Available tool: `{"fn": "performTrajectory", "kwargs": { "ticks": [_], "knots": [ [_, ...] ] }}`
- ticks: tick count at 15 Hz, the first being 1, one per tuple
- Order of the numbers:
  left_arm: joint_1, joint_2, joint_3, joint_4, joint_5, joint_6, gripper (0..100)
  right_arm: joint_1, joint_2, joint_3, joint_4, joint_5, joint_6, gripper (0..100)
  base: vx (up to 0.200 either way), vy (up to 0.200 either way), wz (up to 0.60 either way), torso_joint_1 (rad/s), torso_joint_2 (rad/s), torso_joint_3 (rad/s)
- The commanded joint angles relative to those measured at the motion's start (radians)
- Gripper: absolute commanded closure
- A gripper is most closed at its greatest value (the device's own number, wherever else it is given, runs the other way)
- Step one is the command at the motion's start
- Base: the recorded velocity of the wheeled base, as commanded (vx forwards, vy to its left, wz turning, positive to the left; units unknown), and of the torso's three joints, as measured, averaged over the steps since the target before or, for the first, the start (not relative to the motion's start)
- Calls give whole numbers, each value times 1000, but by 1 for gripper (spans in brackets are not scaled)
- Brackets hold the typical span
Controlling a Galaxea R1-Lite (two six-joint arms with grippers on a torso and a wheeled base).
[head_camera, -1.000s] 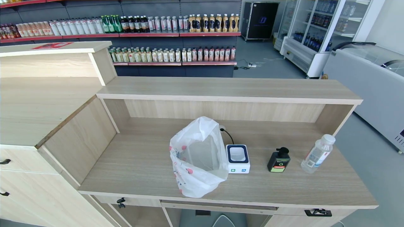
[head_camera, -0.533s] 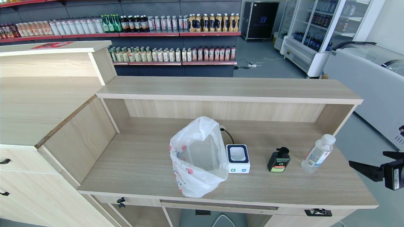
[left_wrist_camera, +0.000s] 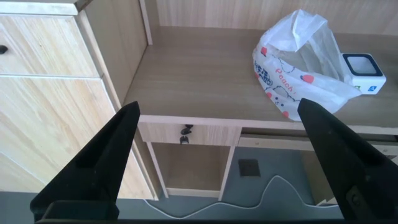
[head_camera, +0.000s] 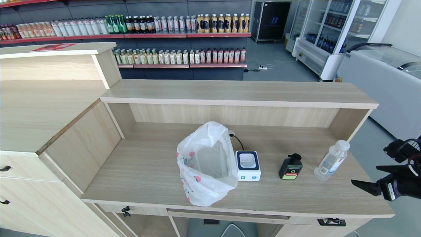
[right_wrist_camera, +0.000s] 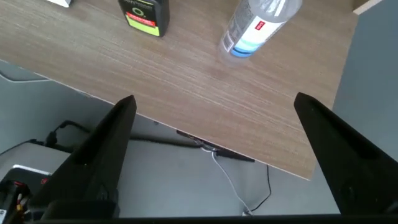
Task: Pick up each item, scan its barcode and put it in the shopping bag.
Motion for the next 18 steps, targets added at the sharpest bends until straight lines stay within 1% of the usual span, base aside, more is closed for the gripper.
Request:
{"fn": "performTrajectory", "kwargs": {
  "ticks": [1, 4, 8, 13, 18],
  "knots": [
    [1, 0, 0, 0, 0, -1, 0, -3, 125, -11, -53, 35, -46, 0, 0, 0, 0, 0, 0, 0],
    [-1, 0, 0, 0, 0, -1, 0, 3, 207, -46, -79, 86, -116, 0, 0, 0, 0, 0, 0, 0],
    [-1, 0, 0, -2, 0, -1, 0, 29, 373, -95, -234, 152, -196, 0, 0, 0, 0, 0, 0, 0],
    [-1, 0, 0, 0, 0, -1, 0, 105, 447, -167, -236, 218, -211, 0, 0, 0, 0, 0, 0, 0],
    [-1, 0, 0, 0, 0, -1, 0, 179, 499, -235, -236, 227, -213, 0, 0, 0, 0, 0, 0, 0]
  ]
}}
